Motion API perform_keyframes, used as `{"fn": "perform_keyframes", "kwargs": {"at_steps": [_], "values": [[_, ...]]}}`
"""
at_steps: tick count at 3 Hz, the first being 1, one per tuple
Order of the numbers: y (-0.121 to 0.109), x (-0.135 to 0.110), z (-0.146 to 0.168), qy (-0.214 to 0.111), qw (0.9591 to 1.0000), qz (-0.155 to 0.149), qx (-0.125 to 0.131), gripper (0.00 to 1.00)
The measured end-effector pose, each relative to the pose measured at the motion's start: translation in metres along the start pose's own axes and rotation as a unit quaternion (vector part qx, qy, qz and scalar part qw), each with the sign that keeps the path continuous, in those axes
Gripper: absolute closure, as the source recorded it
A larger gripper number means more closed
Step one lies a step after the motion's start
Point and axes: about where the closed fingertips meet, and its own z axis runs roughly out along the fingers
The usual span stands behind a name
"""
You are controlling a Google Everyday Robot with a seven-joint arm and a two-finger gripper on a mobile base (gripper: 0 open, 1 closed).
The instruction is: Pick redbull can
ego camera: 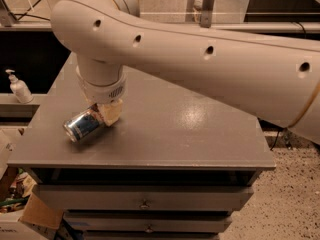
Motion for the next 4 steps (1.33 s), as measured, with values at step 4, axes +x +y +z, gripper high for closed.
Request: {"fn": "perform_keyframes", "kwargs": {"at_steps": [4], "values": [[-0.029,0.021,-0.057,-0.039,0.9909,0.119,0.050,1.00]]}}
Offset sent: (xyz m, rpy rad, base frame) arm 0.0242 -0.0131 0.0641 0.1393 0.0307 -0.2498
